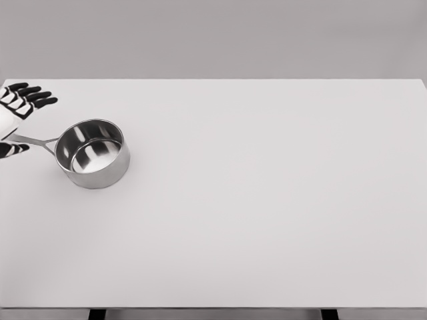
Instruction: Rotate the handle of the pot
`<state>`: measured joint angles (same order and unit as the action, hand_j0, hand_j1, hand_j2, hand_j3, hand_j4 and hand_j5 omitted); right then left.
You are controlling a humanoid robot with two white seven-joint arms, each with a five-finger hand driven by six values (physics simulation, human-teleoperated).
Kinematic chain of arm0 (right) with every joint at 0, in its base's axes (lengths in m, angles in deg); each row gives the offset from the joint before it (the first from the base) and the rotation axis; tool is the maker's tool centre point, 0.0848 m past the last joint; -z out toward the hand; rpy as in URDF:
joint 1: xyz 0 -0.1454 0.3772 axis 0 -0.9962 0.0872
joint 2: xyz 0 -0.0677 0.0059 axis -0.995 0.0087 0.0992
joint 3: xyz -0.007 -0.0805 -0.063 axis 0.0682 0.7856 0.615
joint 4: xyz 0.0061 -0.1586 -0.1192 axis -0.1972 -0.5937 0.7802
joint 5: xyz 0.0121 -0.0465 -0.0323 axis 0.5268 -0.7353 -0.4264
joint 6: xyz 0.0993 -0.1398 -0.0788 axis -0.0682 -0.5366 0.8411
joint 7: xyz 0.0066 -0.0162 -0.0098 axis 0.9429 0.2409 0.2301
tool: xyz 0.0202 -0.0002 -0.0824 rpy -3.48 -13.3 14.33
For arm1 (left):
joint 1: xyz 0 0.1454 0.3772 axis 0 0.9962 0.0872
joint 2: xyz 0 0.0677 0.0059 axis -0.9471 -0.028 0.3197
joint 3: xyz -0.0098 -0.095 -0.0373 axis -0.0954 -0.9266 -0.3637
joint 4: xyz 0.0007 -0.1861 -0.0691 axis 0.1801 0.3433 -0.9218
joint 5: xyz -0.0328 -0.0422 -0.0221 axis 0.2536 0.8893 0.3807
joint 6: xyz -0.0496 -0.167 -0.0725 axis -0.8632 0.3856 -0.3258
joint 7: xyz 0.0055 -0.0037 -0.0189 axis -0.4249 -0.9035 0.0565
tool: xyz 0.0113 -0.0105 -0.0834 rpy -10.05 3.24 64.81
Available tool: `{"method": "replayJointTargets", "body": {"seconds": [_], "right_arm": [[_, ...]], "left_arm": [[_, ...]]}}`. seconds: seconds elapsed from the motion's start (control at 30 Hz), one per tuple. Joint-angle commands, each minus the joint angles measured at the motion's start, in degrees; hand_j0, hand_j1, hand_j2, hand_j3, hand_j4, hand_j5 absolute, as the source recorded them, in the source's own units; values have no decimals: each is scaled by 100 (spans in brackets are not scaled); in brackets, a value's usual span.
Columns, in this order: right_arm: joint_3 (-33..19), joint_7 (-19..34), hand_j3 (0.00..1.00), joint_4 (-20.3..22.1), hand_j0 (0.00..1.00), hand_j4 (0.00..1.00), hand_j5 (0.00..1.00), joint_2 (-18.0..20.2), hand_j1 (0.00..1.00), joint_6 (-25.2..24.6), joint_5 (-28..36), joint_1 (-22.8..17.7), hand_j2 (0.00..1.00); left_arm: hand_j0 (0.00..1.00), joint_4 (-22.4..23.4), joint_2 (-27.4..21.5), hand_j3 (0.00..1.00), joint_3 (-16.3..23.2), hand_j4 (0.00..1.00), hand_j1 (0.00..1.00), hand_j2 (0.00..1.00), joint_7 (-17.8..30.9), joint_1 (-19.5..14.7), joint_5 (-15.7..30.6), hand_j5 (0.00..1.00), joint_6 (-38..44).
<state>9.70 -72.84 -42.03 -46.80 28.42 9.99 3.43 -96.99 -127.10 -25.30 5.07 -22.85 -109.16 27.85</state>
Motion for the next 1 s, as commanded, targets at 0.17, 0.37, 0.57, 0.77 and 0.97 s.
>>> {"method": "replayJointTargets", "body": {"seconds": [0.17,0.37,0.57,0.77,0.97], "right_arm": [[-1,0,100,0,100,100,100,0,100,2,6,0,100],[-1,0,100,0,100,100,100,0,100,2,6,0,100],[-1,0,100,0,100,100,100,0,100,2,6,0,100],[-1,-9,100,0,100,100,100,0,100,2,6,0,100],[-1,0,100,0,100,100,100,0,100,2,6,0,100]], "left_arm": [[100,-668,-581,100,90,100,100,100,-3,-96,695,100,-2],[100,-783,-265,100,142,100,100,100,59,-255,704,100,-2],[100,-783,517,100,1144,100,100,100,76,-1090,581,100,-2],[100,-748,676,100,1461,100,100,100,68,-1266,484,100,-2],[100,-739,228,100,1461,100,100,100,41,-1556,555,100,-2]]}}
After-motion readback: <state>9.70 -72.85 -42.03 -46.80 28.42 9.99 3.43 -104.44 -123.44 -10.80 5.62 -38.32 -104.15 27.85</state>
